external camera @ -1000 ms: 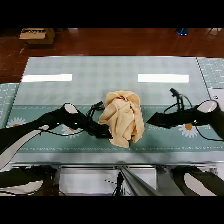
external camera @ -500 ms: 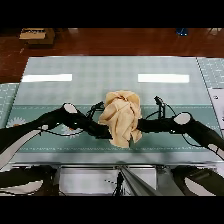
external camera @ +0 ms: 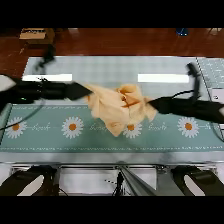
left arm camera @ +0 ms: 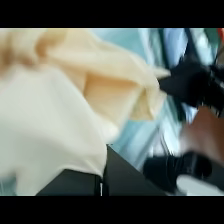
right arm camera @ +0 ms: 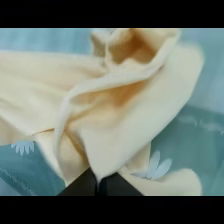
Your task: Fold the shirts.
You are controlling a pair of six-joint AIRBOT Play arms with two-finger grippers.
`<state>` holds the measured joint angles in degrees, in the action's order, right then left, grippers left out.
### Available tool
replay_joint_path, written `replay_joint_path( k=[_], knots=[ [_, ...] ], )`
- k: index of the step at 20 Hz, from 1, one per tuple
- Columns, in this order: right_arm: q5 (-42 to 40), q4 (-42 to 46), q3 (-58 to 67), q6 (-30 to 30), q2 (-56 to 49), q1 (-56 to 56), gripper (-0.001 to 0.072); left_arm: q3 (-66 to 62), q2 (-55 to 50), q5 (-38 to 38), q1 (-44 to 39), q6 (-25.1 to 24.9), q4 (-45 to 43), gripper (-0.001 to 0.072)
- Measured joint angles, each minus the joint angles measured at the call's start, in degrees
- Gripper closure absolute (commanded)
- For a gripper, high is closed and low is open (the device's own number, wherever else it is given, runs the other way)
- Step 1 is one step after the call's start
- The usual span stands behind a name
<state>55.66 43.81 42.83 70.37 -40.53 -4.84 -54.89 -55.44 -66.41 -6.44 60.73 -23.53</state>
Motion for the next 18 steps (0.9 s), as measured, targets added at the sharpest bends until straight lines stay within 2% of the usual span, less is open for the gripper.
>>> replay_joint_path(
  k=[5, 11, 18],
  knots=[
    [-2.8, 3.0, 16.6, 5.2, 9.9, 6.8, 0.0683, -15.9, 11.9, 0.4, 8.9, 2.6, 0.0, 0.0685],
    [-4.9, 4.4, 33.7, 12.7, 12.4, 9.2, 0.0683, -36.0, 16.3, 0.8, 12.0, 7.5, 0.2, 0.0684],
    [6.4, 8.7, 45.6, 21.1, 12.7, 9.5, 0.0683, -50.1, 17.1, -7.6, 12.4, 17.9, -0.1, 0.0685]
  ],
)
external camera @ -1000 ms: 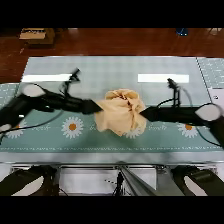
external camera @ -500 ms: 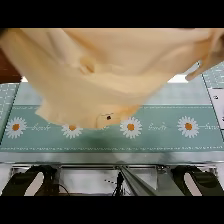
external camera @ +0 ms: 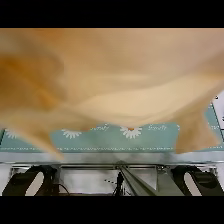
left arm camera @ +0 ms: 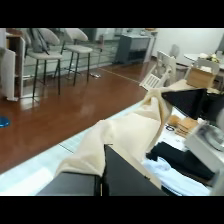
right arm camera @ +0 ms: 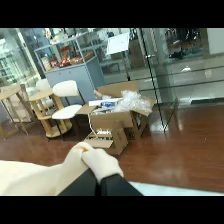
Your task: Fold the shirts.
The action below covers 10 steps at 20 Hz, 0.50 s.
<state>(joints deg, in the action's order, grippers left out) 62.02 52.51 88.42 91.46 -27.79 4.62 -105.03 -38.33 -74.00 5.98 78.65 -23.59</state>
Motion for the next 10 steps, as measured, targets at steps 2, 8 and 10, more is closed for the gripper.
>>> replay_joint_path(
  k=[2, 8, 10],
  knots=[
    [4.2, 2.8, 1.9, 2.3, -0.1, 0.0, 0.0683, -1.6, -0.1, -2.9, 0.0, 2.5, -2.1, 0.0685],
    [16.5, 8.3, 3.6, 4.3, -9.7, 0.0, 0.0684, 5.6, -5.2, -7.0, 0.0, 4.5, -11.1, 0.0684],
    [16.4, 5.8, 3.7, 2.2, -16.3, 0.0, 0.0683, 9.7, -9.5, -5.6, 0.0, 1.8, -11.3, 0.0684]
  ],
)
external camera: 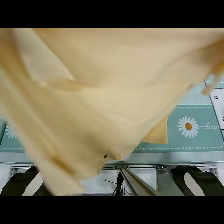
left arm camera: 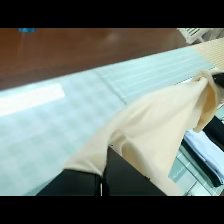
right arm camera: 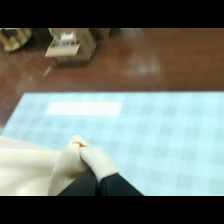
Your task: Fold the shirts.
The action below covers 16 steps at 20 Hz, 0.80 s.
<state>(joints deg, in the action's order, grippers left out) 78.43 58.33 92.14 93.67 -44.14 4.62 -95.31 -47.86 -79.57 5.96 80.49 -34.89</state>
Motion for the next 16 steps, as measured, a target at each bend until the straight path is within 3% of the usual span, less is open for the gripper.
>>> replay_joint_path(
  k=[6, 13, 15, 16],
  knots=[
    [-7.8, -2.3, 0.1, -5.0, -21.4, 0.0, 0.0683, 6.2, -18.6, 4.1, -0.1, -8.1, -0.4, 0.0684],
    [-19.3, -7.2, 0.1, -6.1, -38.7, 0.0, 0.0683, 7.1, -39.0, 8.2, -4.5, -10.4, 0.1, 0.0669],
    [-20.3, -7.6, 0.1, -6.3, -41.5, 0.0, 0.0683, 7.2, -43.0, 8.4, -5.7, -10.6, 0.5, 0.0554],
    [-20.6, -7.8, 0.1, -6.5, -42.4, 0.0, 0.0683, 7.2, -44.3, 8.5, -6.0, -10.7, 0.2, 0.0443]
  ],
)
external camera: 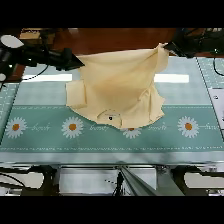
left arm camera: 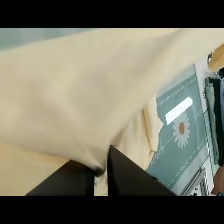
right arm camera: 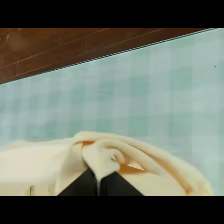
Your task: Fold the shirts.
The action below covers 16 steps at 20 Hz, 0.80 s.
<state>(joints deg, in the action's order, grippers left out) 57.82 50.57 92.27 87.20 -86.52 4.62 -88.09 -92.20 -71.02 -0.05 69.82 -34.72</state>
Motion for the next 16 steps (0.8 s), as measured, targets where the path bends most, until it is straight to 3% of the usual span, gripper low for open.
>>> replay_joint_path(
  k=[2, 4, 7, 10, 11, 12, 14, 16],
  knots=[
    [-0.4, -0.4, 0.0, -0.5, -0.9, 0.0, 0.0683, -1.0, -1.5, -0.2, 0.5, 0.0, 0.2, 0.0223],
    [-0.4, -0.5, 0.0, -1.3, -0.8, 0.0, 0.0683, -3.5, -2.0, -2.6, 2.4, 0.4, 0.3, 0.0228],
    [0.0, -0.3, 0.0, -2.8, 0.2, 0.0, 0.0683, -6.8, -1.2, -10.7, 6.2, 5.7, -1.3, 0.0281],
    [0.9, 1.5, 0.0, -3.6, 1.0, 0.0, 0.0683, -3.6, 2.8, -18.9, 5.6, 9.4, -8.5, 0.0287],
    [1.6, 2.3, 0.0, -3.7, 1.1, 0.0, 0.0683, -0.3, 4.8, -19.1, 4.4, 10.3, -11.1, 0.0267],
    [2.2, 3.2, 0.0, -3.8, 1.2, 0.0, 0.0682, 3.5, 6.6, -18.9, 2.7, 10.8, -12.8, 0.0135],
    [3.3, 4.7, 0.0, -3.9, 1.3, 0.0, 0.0682, 13.0, 10.1, -17.1, -1.9, 11.4, -12.9, 0.0012],
    [4.3, 6.0, 0.0, -4.0, 1.4, 0.0, 0.0682, 22.6, 12.0, -12.2, -8.1, 11.4, -10.6, 0.0013]
  ],
)
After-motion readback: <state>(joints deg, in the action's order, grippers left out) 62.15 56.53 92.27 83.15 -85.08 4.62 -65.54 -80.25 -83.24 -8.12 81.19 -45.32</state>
